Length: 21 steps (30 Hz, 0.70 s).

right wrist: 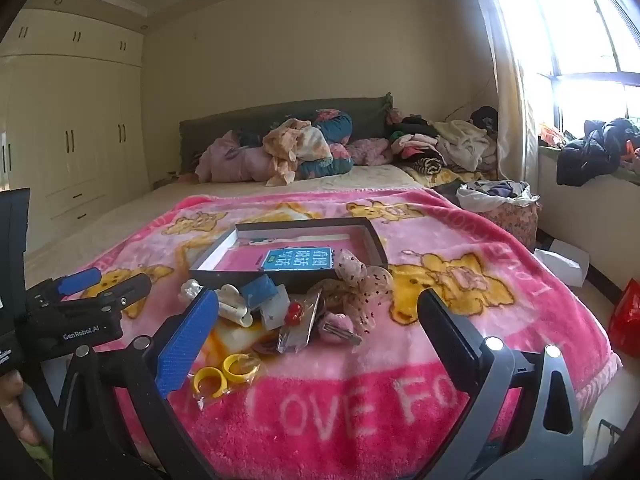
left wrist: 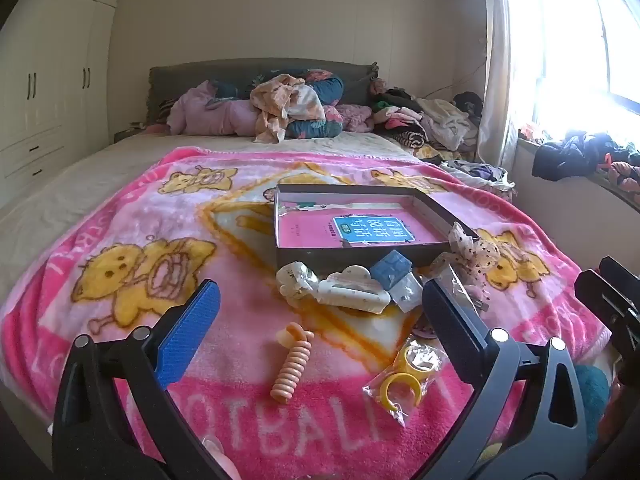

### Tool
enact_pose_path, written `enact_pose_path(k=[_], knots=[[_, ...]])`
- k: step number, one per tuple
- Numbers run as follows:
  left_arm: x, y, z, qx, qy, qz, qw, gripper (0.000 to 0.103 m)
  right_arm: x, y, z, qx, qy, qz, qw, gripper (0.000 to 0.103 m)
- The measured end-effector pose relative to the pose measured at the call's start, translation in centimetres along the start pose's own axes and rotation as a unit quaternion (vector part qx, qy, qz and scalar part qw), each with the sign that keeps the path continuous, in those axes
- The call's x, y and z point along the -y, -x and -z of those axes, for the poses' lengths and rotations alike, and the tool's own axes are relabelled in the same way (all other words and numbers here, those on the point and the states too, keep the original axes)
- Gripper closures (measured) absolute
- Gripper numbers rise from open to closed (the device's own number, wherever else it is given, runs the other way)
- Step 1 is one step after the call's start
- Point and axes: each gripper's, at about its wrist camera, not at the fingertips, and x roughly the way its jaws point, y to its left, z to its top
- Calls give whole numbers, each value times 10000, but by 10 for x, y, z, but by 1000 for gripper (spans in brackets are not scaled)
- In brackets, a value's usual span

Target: Organize jewelry

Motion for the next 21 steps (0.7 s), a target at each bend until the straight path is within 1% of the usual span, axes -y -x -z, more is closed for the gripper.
enact_pose_path(k=[7, 8, 21], knots=[[0, 0, 0, -28, -9, 2, 10000, 11, -4, 5, 2, 31, 1, -57, 10000, 6], [0, -1, 0, -52, -13, 13, 10000, 11, 0, -2, 2, -37, -20, -15, 10000, 6], [1, -3, 3, -88, -9, 19, 10000, 11, -1, -1, 1, -41, -24, 7, 10000, 6]])
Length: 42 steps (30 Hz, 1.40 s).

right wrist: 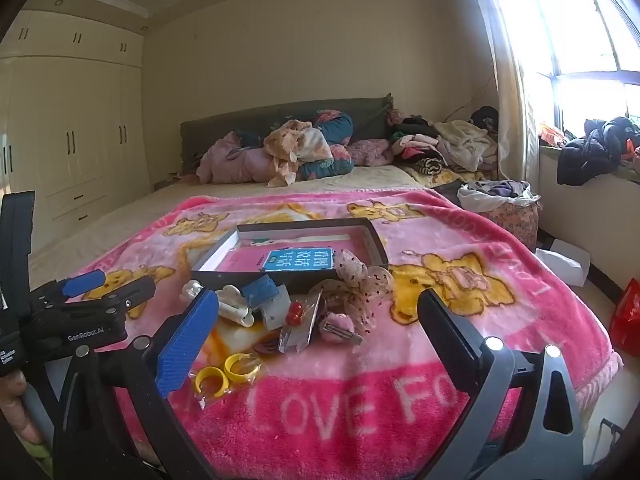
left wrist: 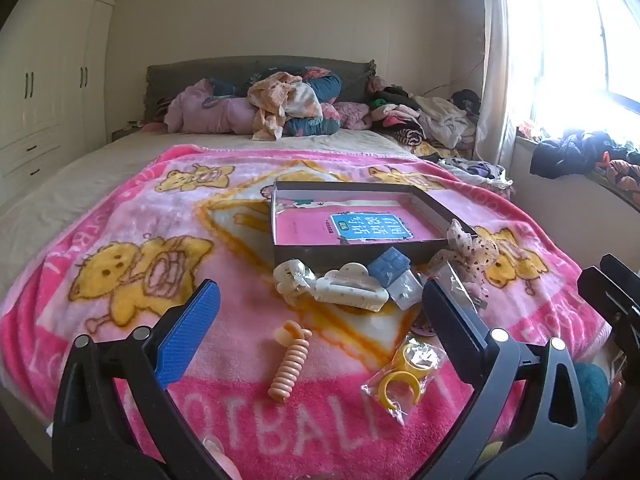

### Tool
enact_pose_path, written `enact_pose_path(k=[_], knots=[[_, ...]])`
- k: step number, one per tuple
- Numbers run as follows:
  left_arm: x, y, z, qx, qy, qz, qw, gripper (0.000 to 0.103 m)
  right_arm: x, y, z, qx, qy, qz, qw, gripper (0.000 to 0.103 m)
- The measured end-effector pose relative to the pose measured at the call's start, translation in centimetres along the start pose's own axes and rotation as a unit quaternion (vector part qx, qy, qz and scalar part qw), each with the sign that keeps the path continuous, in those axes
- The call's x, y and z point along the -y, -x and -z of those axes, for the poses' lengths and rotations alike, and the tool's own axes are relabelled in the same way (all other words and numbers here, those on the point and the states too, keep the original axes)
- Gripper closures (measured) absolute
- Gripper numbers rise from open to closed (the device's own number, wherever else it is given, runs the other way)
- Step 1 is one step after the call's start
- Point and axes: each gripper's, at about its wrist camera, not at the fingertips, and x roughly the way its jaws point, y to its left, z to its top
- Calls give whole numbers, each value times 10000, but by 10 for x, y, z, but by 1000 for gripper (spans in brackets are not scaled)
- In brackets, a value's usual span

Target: Organize jewelry

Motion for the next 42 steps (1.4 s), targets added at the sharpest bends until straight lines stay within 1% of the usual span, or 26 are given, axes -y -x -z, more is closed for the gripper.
enact_pose_path(k=[42], knots=[[3, 1, -2, 6, -14, 11, 10000, 11, 0, 0, 0, 11, 9, -28, 10000, 6]])
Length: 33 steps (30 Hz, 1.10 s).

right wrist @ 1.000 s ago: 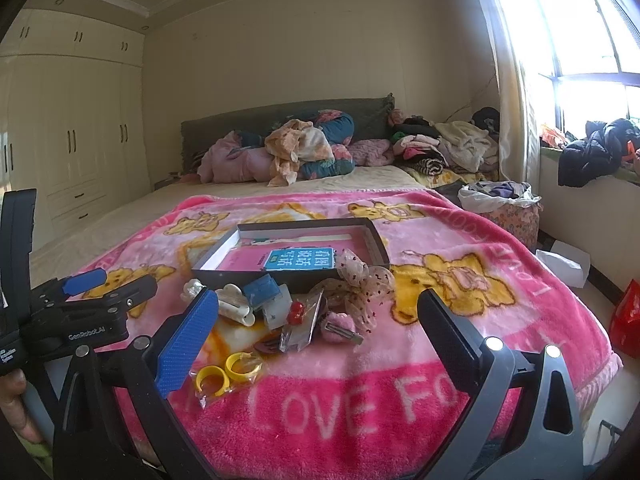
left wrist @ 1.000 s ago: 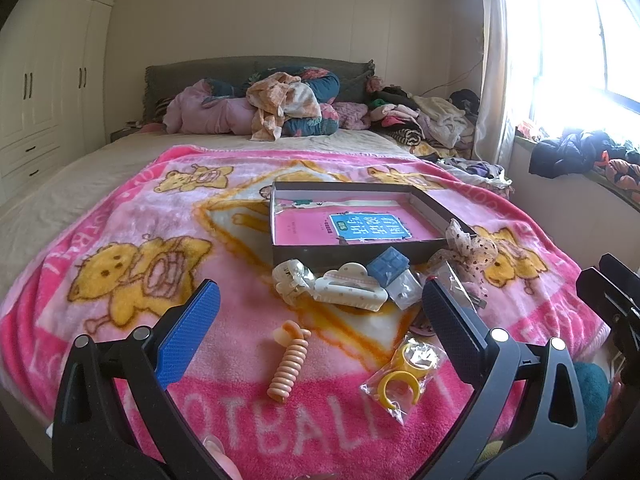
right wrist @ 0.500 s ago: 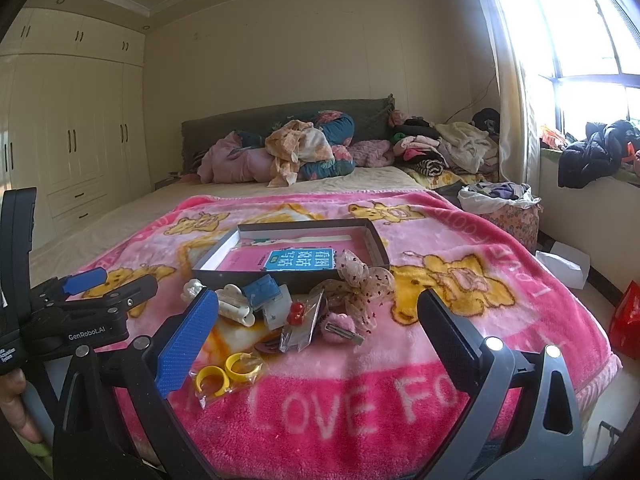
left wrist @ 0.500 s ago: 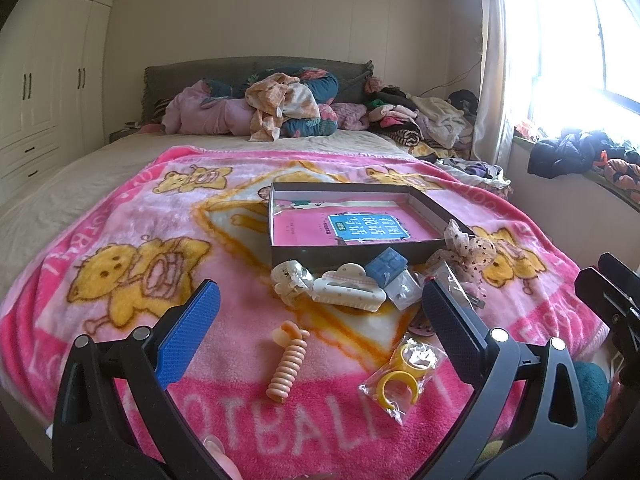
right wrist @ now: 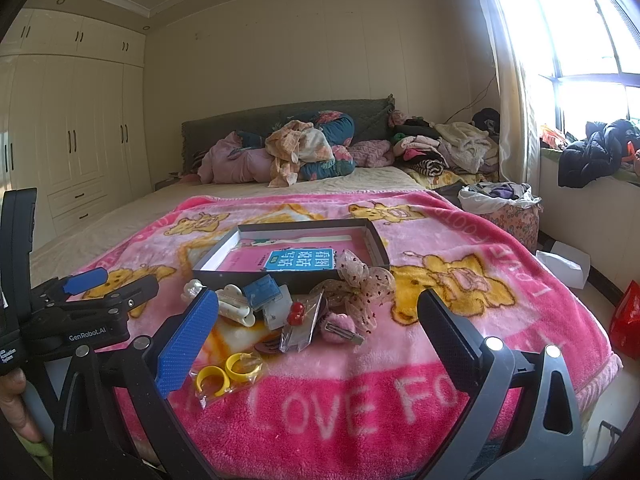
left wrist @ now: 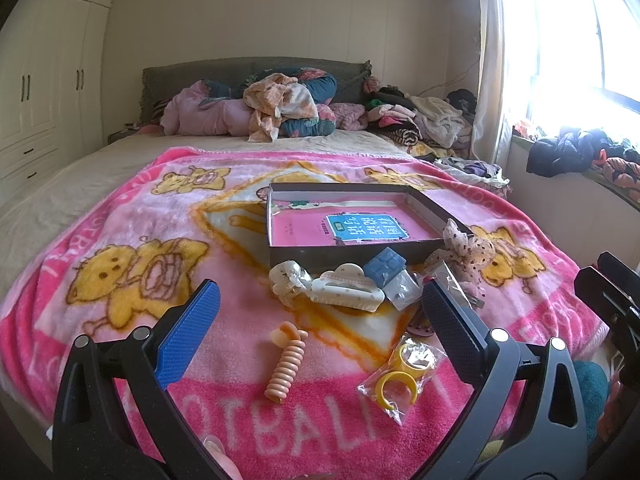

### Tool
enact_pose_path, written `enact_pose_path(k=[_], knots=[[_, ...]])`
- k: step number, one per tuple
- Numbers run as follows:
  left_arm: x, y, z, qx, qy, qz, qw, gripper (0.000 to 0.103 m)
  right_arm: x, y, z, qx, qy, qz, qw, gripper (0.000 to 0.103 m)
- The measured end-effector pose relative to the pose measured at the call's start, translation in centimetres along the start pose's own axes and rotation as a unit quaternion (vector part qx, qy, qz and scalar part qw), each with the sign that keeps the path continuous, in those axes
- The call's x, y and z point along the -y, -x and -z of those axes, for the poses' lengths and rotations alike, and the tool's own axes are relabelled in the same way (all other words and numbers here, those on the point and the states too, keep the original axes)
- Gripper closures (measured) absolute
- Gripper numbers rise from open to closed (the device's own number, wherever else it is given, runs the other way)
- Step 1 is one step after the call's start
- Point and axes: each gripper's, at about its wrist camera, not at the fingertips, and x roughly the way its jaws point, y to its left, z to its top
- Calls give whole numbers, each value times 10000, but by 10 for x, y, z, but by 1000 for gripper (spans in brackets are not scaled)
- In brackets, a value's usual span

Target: Organize jewelry

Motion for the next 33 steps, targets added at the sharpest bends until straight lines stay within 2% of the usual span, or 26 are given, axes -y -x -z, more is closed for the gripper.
enact_pose_path(k=[21, 33], knots=[[9, -7, 3, -109, 30, -44, 9999, 11, -6, -15, 4, -163, 79, -112, 9998, 6], [-21, -29, 5, -424, 225, -94, 9988, 11, -17, -39, 5, -478, 185, -399, 9979, 6]])
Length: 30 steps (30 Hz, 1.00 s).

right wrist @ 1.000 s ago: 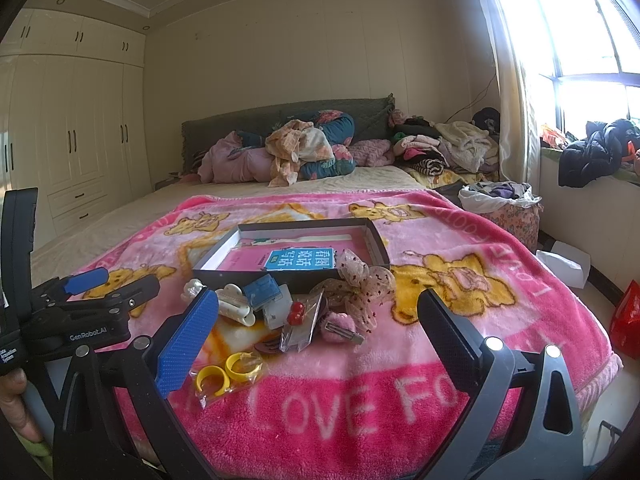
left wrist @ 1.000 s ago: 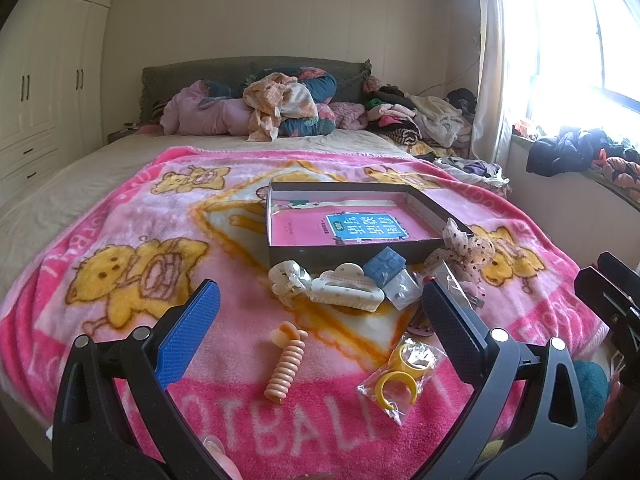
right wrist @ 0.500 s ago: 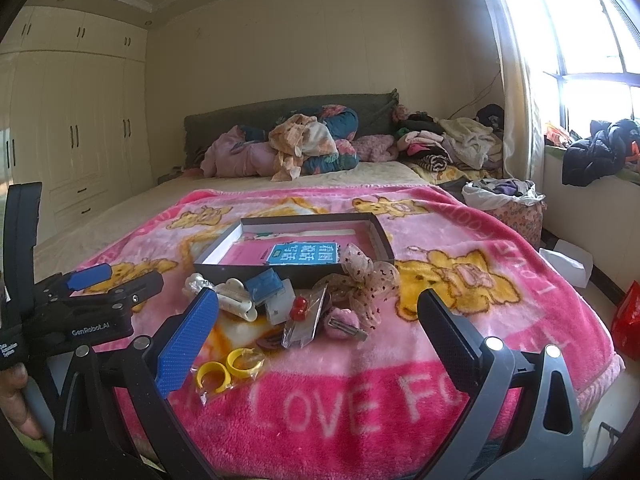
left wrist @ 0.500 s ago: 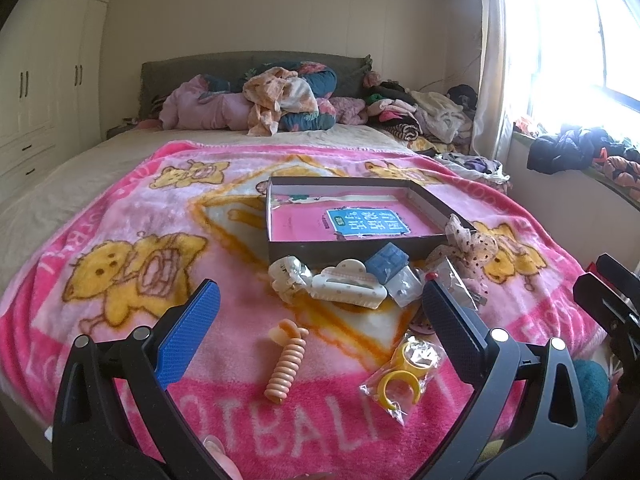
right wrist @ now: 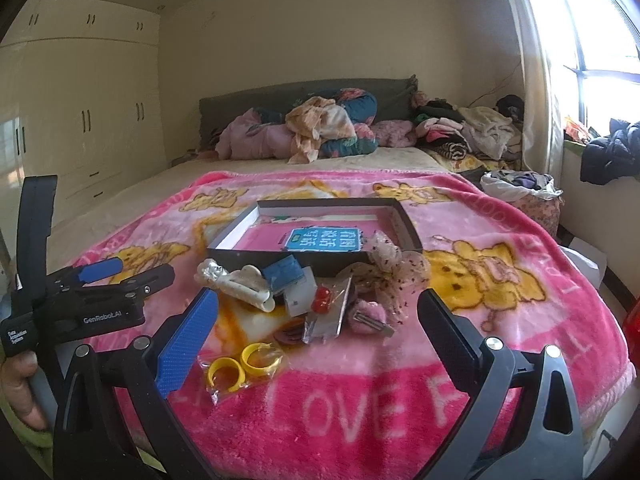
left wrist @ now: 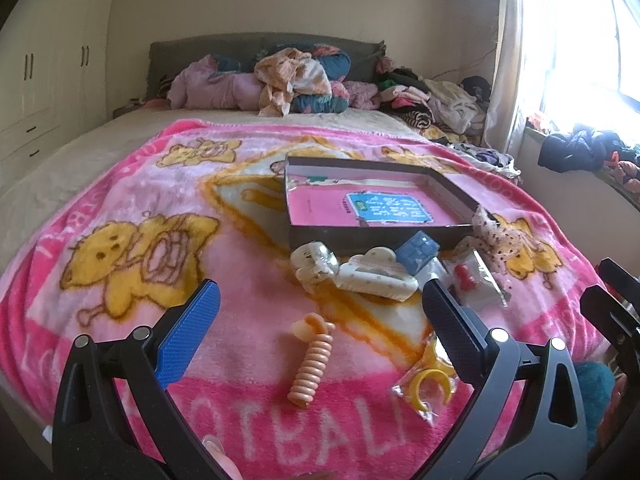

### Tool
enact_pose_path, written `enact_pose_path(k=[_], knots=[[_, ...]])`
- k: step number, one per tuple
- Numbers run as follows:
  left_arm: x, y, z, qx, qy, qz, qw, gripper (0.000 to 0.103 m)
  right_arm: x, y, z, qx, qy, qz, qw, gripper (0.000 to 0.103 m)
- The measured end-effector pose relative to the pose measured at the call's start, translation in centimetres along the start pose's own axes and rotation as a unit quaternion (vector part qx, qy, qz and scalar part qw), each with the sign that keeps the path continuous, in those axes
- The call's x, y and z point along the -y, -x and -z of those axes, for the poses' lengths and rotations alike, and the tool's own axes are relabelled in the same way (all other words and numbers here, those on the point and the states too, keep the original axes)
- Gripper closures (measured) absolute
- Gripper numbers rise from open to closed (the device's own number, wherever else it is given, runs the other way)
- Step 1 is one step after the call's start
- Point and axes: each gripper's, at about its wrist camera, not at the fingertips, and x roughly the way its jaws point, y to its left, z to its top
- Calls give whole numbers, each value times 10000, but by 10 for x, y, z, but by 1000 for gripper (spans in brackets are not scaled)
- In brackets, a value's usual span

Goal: Organize jewelry
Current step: 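Close left tool on clear claw clip while right tool grasps clear bag of red beads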

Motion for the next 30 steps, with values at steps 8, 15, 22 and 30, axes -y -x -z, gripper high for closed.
enact_pose_path(k=[8, 15, 22, 30], knots=[[-14, -16, -4, -170, 62, -69, 9998, 11, -2, -26, 0, -312, -51, -128, 9994, 6], [-24, -38, -9, -320, 0, -152, 9994, 11, 0, -47, -1, -542, -140, -179, 9983, 6], [-32, -63, -17, -465, 4, -277, 9985, 11, 4, -67, -4, -771, -250, -206, 9965, 6], [-35, -86, -19, -647, 45, -30, 9979, 11, 9, -97, 4, -1296, -316, -58, 9910, 25]])
